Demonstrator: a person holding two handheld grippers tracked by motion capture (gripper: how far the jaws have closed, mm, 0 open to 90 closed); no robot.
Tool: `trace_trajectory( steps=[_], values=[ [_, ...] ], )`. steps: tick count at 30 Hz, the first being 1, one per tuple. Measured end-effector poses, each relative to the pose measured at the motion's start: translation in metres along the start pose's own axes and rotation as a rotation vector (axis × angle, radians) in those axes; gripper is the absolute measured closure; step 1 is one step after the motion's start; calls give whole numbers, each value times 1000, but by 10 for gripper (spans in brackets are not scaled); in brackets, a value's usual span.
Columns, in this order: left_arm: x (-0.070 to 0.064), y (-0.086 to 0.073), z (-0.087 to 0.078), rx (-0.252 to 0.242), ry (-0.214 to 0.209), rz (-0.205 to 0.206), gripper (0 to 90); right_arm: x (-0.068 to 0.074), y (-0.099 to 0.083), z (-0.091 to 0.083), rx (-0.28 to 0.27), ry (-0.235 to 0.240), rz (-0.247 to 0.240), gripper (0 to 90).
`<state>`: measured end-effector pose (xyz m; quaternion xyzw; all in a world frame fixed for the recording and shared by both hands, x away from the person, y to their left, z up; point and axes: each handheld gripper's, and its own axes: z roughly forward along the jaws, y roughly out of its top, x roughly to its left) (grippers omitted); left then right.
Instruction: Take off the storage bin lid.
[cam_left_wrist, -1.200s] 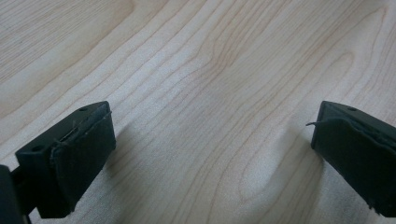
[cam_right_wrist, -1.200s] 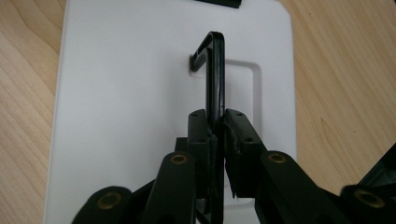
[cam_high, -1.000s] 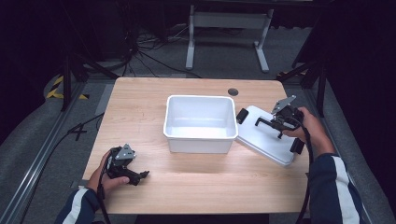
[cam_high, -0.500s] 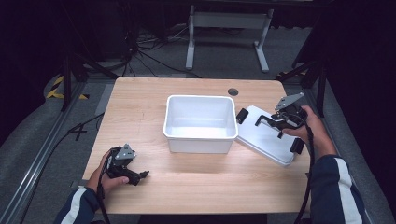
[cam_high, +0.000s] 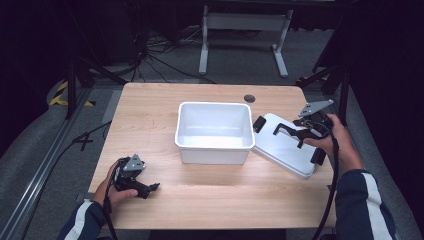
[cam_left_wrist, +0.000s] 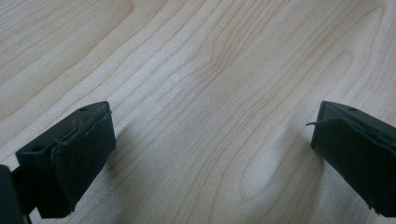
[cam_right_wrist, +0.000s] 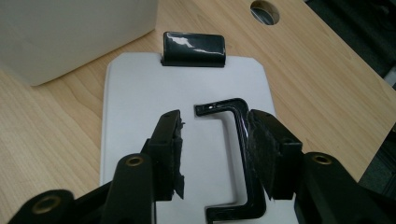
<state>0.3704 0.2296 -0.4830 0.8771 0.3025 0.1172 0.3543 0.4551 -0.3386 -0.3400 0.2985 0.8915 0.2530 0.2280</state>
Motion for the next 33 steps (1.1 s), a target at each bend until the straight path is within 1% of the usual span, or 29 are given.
trace_trajectory(
  steps=[2,8,13,15,18,24,29,33],
  values=[
    [0,0,0,0,-1,0,2,2,-1,-3,-7,-5,6,518],
    [0,0,0,0,0,1,2,7,-7,-11,-42,-24,23,475],
    [0,0,0,0,0,1,2,16,-15,-22,-84,-39,35,426],
    [0,0,0,0,2,-2,2,19,-20,-25,-97,-34,43,416],
    [0,0,0,0,2,-2,2,25,-27,-28,-101,-40,39,383],
    [0,0,0,0,1,-2,2,31,-38,-33,-115,-38,34,378],
    [0,0,0,0,2,-2,2,39,-49,-40,-125,-50,25,369],
    [0,0,0,0,1,-2,2,45,-59,-45,-134,-43,36,353]
  ],
)
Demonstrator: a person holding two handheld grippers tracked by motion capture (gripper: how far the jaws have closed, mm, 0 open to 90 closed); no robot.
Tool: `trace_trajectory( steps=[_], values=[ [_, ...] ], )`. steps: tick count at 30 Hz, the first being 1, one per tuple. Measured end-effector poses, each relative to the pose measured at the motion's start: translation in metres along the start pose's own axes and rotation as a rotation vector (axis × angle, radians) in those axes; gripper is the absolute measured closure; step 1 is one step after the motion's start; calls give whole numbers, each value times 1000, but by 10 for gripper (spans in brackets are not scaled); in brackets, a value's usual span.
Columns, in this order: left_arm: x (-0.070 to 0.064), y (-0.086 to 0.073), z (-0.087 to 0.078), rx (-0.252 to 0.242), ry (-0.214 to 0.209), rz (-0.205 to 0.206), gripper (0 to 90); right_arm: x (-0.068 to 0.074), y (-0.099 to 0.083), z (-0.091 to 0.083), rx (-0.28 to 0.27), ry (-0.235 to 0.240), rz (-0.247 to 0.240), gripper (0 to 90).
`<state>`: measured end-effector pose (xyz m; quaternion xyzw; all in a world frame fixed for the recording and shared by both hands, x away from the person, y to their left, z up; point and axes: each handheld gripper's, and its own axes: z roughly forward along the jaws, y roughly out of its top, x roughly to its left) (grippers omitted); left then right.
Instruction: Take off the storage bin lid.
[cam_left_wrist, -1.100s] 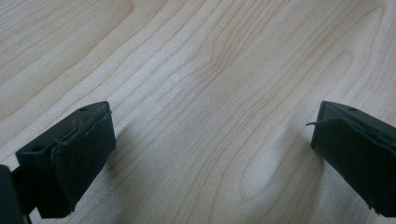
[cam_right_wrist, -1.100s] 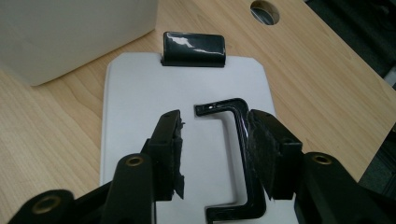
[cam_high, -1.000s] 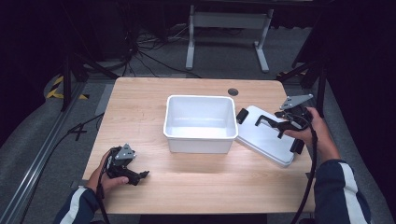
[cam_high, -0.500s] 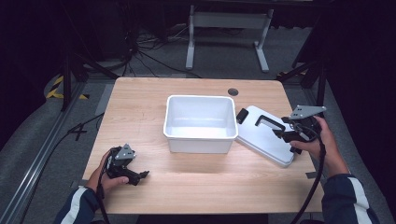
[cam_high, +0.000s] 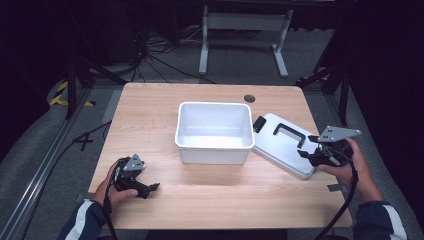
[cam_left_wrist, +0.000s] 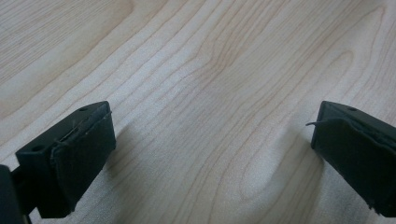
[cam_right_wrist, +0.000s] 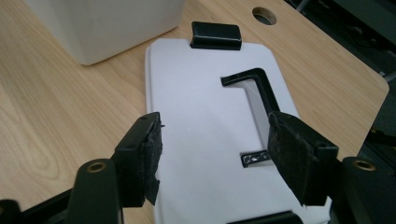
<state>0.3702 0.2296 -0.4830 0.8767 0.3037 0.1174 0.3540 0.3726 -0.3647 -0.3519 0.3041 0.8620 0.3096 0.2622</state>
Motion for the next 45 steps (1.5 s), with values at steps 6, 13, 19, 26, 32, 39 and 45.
trace_trajectory(
  steps=[6,13,19,26,32,39,45],
  values=[
    [0,0,0,0,2,0,2,12,-22,-6,-11,-3,8,314],
    [0,0,0,0,0,0,2,21,-52,-7,-18,-6,51,299],
    [0,0,0,0,0,0,2,26,-75,-3,-15,-3,79,297],
    [0,0,0,0,0,0,2,33,-98,4,0,15,120,296],
    [0,0,0,0,-1,1,2,36,-114,15,-15,33,190,275],
    [0,0,1,-1,-6,-4,1,40,-127,25,-22,41,267,233],
    [0,0,1,0,-6,-3,2,40,-127,25,-18,43,278,225]
  ],
)
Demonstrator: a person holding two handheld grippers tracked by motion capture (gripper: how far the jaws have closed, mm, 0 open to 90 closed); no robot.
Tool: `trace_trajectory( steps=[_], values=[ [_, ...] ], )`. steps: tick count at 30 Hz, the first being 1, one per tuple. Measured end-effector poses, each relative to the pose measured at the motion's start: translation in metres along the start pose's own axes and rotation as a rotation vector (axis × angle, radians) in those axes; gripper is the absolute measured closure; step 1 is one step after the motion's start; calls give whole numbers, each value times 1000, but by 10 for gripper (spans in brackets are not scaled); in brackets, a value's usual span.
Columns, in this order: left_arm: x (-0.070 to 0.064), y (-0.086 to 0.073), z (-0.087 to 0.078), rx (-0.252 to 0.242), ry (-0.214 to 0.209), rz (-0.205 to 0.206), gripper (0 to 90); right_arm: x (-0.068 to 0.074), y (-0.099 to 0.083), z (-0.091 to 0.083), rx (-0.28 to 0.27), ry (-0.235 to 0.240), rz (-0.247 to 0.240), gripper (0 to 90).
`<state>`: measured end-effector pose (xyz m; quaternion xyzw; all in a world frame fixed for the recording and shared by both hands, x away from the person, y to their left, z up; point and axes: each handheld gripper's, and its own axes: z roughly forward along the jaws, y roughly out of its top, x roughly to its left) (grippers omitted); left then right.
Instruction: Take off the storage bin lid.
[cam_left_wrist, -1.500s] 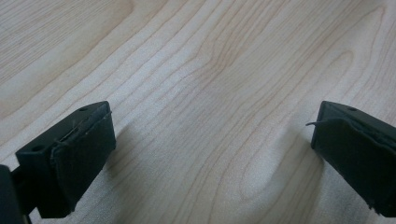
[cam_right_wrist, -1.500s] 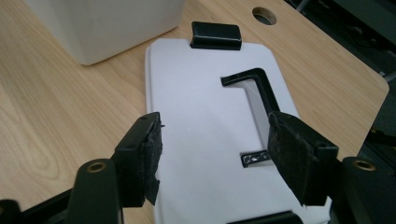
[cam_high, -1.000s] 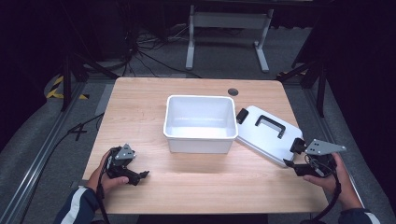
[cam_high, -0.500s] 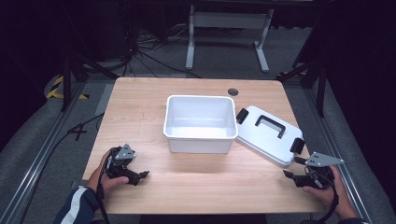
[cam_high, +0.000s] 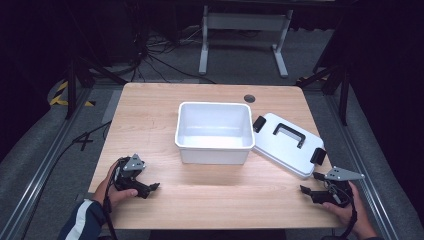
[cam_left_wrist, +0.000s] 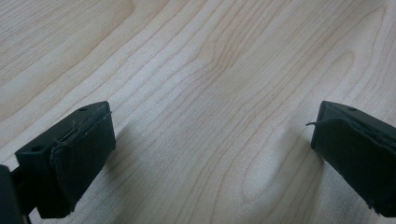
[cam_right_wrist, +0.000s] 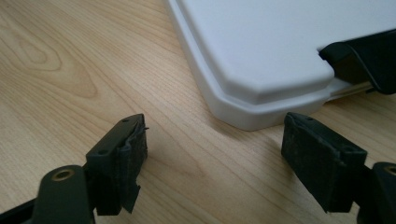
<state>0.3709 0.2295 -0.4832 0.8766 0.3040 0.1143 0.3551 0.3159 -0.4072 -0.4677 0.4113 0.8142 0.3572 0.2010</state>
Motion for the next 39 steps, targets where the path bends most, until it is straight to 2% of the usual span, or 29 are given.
trace_trajectory(
  steps=[21,39],
  values=[
    [-1,0,-1,2,14,-8,1,0,0,0,7,-20,27,180],
    [-1,0,-1,2,14,-9,1,0,1,1,14,-30,27,158]
  ],
)
